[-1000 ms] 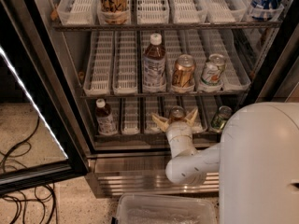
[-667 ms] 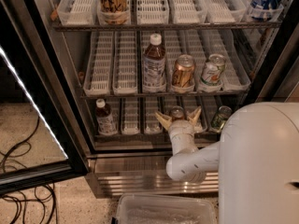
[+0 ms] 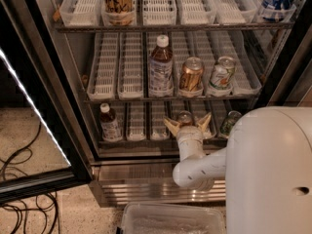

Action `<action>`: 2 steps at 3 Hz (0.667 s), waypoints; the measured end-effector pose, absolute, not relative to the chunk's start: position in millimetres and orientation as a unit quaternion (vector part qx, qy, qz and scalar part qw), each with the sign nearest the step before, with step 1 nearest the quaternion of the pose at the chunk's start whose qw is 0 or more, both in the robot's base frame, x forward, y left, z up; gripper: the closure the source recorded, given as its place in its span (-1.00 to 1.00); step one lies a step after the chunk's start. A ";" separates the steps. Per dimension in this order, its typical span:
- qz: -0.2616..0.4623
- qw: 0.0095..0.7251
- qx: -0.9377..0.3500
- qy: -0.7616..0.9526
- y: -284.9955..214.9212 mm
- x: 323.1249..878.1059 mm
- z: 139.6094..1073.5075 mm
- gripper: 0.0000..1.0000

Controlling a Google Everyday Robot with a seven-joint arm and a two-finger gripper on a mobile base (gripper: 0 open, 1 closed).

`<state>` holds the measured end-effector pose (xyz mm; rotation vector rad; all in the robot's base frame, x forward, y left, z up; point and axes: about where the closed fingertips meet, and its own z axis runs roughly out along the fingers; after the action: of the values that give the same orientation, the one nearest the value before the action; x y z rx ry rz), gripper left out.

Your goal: Pick orange can from bottom shelf of fridge

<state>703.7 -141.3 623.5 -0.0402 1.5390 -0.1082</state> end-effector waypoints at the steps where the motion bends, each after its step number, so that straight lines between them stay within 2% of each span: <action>1: -0.033 0.710 -0.032 0.703 -128.8 704.8 612.3 -0.63; 2: -0.033 0.710 -0.032 0.703 -128.7 704.8 612.4 -0.16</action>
Offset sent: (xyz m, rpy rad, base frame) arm 0.0010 0.0113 -0.0101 0.0020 0.0208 0.0362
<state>704.8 -128.7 612.4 -0.0712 1.5605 -0.0740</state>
